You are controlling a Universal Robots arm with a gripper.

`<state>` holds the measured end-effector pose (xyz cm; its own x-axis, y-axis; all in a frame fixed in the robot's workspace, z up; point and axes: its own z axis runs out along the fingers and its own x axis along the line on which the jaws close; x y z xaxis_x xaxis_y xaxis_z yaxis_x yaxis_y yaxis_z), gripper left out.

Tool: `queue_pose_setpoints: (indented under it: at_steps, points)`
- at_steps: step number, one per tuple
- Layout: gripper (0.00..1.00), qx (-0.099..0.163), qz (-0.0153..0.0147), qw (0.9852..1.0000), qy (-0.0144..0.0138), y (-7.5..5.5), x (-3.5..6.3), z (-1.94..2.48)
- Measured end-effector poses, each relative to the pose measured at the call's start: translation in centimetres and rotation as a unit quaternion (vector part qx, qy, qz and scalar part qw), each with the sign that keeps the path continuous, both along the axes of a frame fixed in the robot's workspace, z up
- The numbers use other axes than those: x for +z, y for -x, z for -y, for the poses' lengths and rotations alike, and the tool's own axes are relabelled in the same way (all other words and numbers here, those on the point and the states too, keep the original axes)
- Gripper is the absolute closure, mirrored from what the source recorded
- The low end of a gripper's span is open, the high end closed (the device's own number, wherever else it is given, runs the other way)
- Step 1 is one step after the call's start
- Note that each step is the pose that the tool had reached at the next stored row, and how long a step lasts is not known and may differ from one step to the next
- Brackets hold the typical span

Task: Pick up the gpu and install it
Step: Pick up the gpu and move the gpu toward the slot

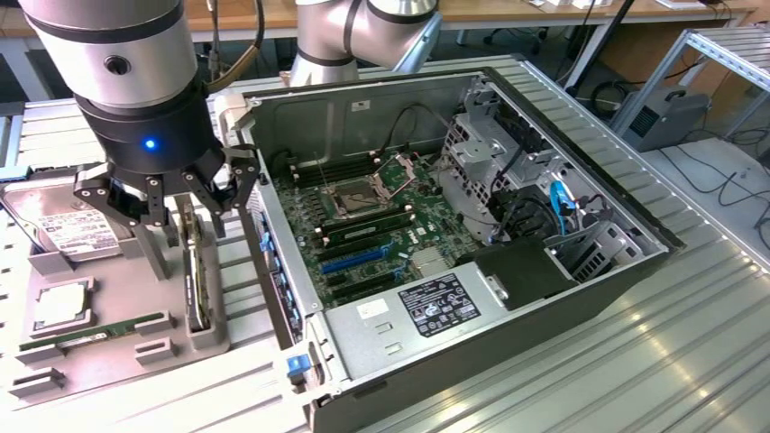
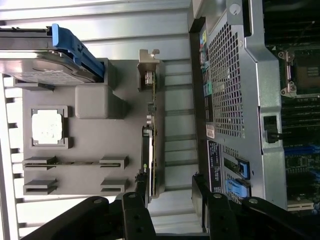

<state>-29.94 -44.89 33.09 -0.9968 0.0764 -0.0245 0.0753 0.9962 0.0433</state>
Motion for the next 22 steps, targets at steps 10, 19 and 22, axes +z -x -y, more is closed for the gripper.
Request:
queue_pose_setpoints:
  at_steps: [10,19,22]
  points:
    - [0.52,0.000,0.0000,1.0000,0.0000,0.00,-0.49,0.00]
    - [0.52,0.000,0.0000,1.0000,-0.0001,0.00,-0.87,0.00]
    - [0.52,0.000,0.0000,1.0000,0.0000,0.00,-1.03,0.00]
